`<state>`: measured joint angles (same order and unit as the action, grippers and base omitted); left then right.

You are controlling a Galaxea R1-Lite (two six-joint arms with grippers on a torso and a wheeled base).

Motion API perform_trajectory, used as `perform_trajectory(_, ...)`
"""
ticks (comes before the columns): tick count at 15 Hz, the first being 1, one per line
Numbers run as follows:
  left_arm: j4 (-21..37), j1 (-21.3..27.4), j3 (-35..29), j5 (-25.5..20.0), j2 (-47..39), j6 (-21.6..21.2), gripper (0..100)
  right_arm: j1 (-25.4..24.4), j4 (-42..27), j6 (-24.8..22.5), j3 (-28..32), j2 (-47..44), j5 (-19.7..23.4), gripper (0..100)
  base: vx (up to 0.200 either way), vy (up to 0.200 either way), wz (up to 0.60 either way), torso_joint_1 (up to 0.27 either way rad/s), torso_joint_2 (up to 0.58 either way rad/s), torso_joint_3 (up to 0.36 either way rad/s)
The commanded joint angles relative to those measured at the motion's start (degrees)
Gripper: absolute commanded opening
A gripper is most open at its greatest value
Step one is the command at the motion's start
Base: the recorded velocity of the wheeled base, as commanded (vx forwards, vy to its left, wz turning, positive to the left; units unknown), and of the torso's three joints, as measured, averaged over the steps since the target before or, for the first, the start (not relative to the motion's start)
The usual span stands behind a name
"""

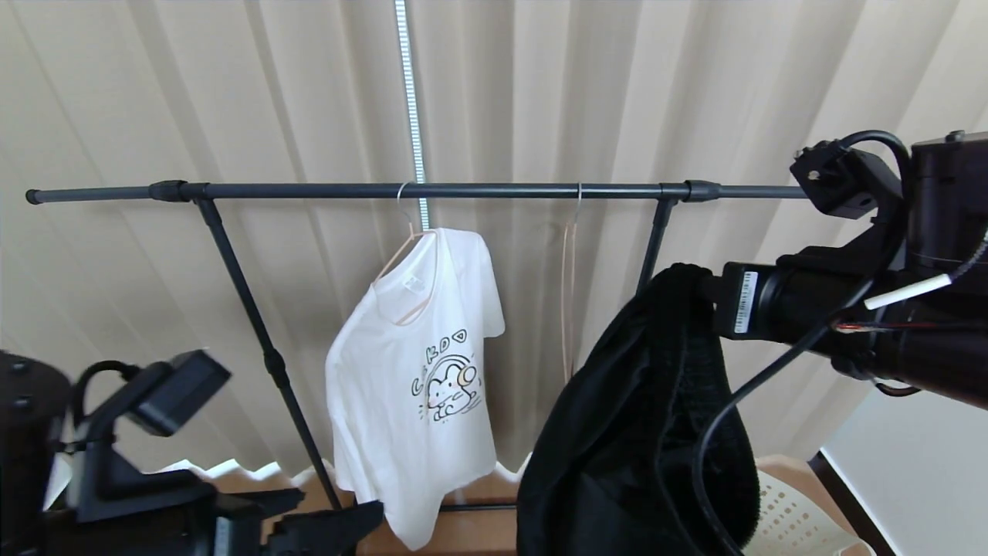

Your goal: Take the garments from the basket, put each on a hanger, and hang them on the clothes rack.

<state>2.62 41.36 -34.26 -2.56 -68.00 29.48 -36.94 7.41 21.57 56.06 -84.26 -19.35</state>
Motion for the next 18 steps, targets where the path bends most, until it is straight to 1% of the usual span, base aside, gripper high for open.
perform_trajectory(1, -0.5, 8.2, -6.1, 0.2, -13.9, 2.2, 100, -1.3, 3.0, 0.2, 0.1, -5.1, -1.2, 0, 0.0, 0.0, 0.0, 0.0, 0.0, 0.0)
perform_trajectory(2, -2.1, 10.3, -8.5, 0.4, -17.8, 3.0, 100, -3.1, 5.3, 0.4, 0.2, -6.4, -1.7, 0, 0.0, 0.0, 0.0, 0.0, 0.0, 0.0)
perform_trajectory(3, -3.8, 11.2, -9.6, 0.4, -20.2, 3.1, 100, -3.7, 5.9, 0.4, 0.6, -7.1, -2.4, 0, 0.0, 0.0, 0.0, 0.0, 0.0, 0.0)
perform_trajectory(4, -5.5, 11.6, -10.2, 0.5, -22.6, 3.2, 100, -3.8, 6.5, 0.4, 1.6, -8.0, -2.8, 0, 0.0, 0.0, 0.0, 0.0, 0.0, 0.0)
perform_trajectory(5, -5.5, 11.6, -10.2, 0.5, -22.6, 3.2, 100, -3.8, 6.5, 0.4, 1.6, -8.0, -2.8, 0, 0.0, 0.0, 0.0, 0.0, 0.0, 0.0)
perform_trajectory(6, -9.4, 12.5, -10.6, 1.1, -26.7, 4.6, 100, -3.7, 7.8, 1.0, 2.5, -8.7, -3.2, 0, 0.0, 0.0, 0.0, 0.0, 0.0, 0.0)
perform_trajectory(7, -11.8, 13.6, -11.9, 2.6, -30.8, 7.0, 100, -3.8, 9.2, 2.6, 2.6, -9.3, -3.4, 0, 0.0, 0.0, 0.0, 0.0, 0.0, 0.0)
perform_trajectory(9, -12.3, 14.9, -15.6, 6.4, -36.2, 9.5, 100, -4.7, 11.0, 2.7, 2.6, -10.3, -4.7, 0, 0.0, 0.0, 0.0, 0.0, 0.0, 0.0)
perform_trajectory(11, -12.2, 15.5, -21.6, 8.7, -40.1, 13.3, 100, -5.7, 11.3, 2.8, 2.6, -10.4, -6.1, 0, 0.0, 0.0, 0.0, 0.0, 0.0, 0.0)
perform_trajectory(13, -12.2, 15.6, -25.2, 9.2, -42.2, 14.5, 100, -5.8, 11.6, 3.0, 2.6, -10.2, -6.8, 0, 0.0, 0.0, 0.0, 0.0, 0.0, 0.0)
perform_trajectory(14, -12.2, 15.7, -25.9, 9.2, -42.6, 14.6, 100, -5.8, 11.6, 3.1, 2.6, -10.2, -7.0, 0, 0.0, 0.0, 0.0, 0.0, 0.0, 0.0)
perform_trajectory(16, -12.1, 15.8, -28.9, 9.3, -44.4, 15.6, 100, -5.8, 11.6, 3.5, 2.7, -10.4, -9.5, 0, 0.0, 0.0, 0.0, 0.0, 0.0, 0.0)
perform_trajectory(18, -12.1, 15.9, -31.0, 11.0, -47.3, 16.0, 100, -6.0, 11.6, 4.1, 3.1, -10.3, -10.0, 0, 0.0, 0.0, 0.0, 0.0, 0.0, 0.0)
